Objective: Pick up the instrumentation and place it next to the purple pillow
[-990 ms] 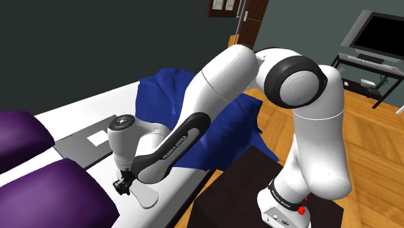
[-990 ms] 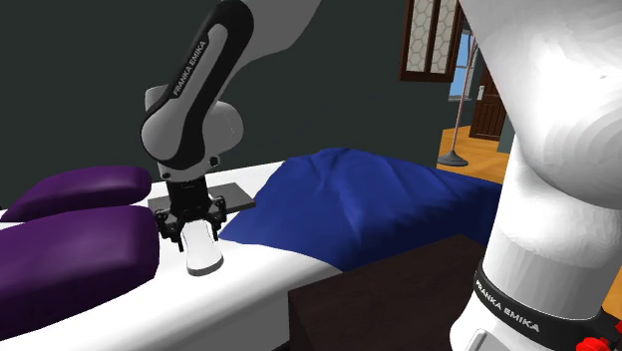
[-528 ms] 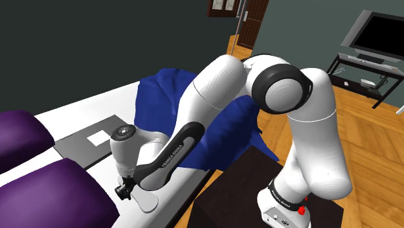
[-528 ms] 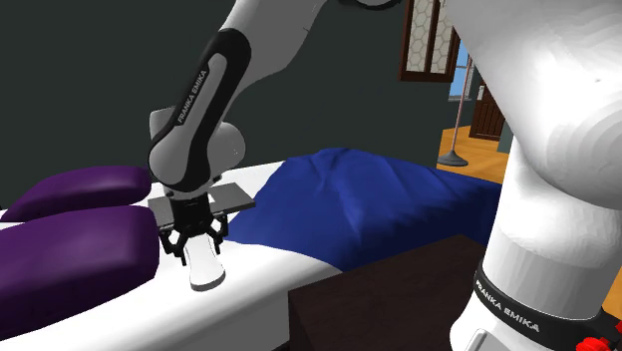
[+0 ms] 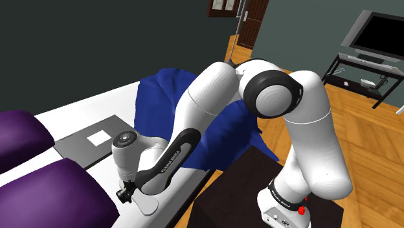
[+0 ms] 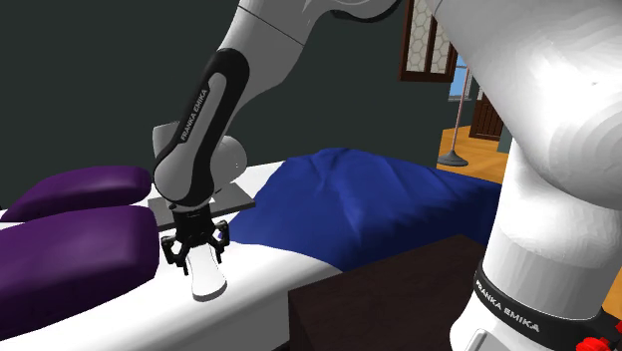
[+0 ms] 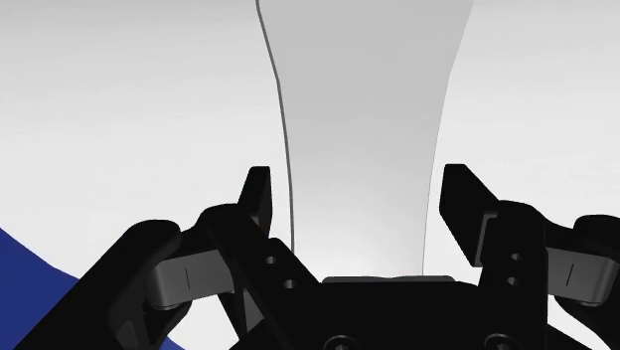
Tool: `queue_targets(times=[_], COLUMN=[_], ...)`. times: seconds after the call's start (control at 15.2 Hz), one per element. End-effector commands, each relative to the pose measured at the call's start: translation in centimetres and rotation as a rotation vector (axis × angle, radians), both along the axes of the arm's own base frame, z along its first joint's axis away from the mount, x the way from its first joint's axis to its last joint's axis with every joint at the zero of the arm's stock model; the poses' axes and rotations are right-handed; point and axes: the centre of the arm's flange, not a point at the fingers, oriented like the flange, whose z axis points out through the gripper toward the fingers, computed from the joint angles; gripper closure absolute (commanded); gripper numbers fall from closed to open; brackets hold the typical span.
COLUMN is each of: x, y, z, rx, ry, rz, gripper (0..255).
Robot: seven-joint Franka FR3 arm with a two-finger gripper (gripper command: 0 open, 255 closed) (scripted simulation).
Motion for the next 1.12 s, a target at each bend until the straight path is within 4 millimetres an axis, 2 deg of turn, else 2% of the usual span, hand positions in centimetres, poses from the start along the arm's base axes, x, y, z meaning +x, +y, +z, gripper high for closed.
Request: queue_targets(times=[0.0,0.2,0.26,0.59,0.86,1.06], x=[0.0,0.0,0.0,0.0,0.1,0.1], y=[0.0,0.0,0.0,0.0,0.1,0.1], z=[0.0,0.0,0.0,0.0,5.0,5.0], rx=[0.0,0.0,0.0,0.0,0.0,0.0], ry=[0.0,0.0,0.0,0.0,0.0,0.0], rz=[0.0,0.0,0.0,0.0,0.0,0.0], gripper=[255,255,0,0,0,0])
